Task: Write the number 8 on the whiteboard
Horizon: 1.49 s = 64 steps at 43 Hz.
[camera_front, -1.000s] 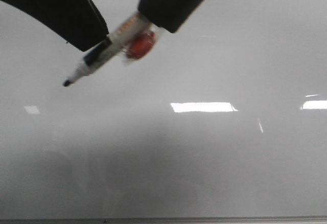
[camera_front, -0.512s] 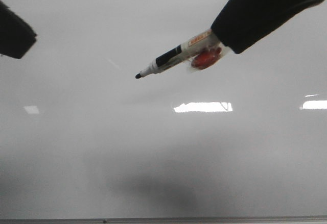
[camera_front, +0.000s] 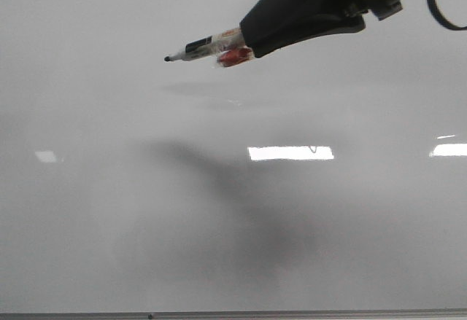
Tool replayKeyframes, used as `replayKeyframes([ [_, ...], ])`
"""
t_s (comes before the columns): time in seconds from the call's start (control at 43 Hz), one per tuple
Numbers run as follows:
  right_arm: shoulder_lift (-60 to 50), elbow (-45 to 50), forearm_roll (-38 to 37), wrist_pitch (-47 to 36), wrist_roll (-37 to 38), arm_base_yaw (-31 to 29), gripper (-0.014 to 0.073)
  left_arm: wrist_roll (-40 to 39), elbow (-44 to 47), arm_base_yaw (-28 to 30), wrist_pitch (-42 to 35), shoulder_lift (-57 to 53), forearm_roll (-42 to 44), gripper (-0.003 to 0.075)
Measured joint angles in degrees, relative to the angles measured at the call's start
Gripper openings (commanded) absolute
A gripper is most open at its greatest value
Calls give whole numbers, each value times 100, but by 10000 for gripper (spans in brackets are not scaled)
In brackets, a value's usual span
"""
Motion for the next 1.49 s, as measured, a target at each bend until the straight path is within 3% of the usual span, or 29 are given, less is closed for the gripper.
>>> replayKeyframes([
  [0.163,543,-474,441,35,-398,0,-67,0,0,0,-148,-11,0,-20],
  [0.442,1139,-878,503,-471,-436,0,-67,-2,0,0,-181,-11,0,-20],
  [0.721,1481,-1047,525,-380,-455,0,-67,-2,0,0,-181,-11,0,-21],
  [1.488,1323,3,-22,-355,-308,-120,-64,-12,0,0,-181,-14,-2,-20],
])
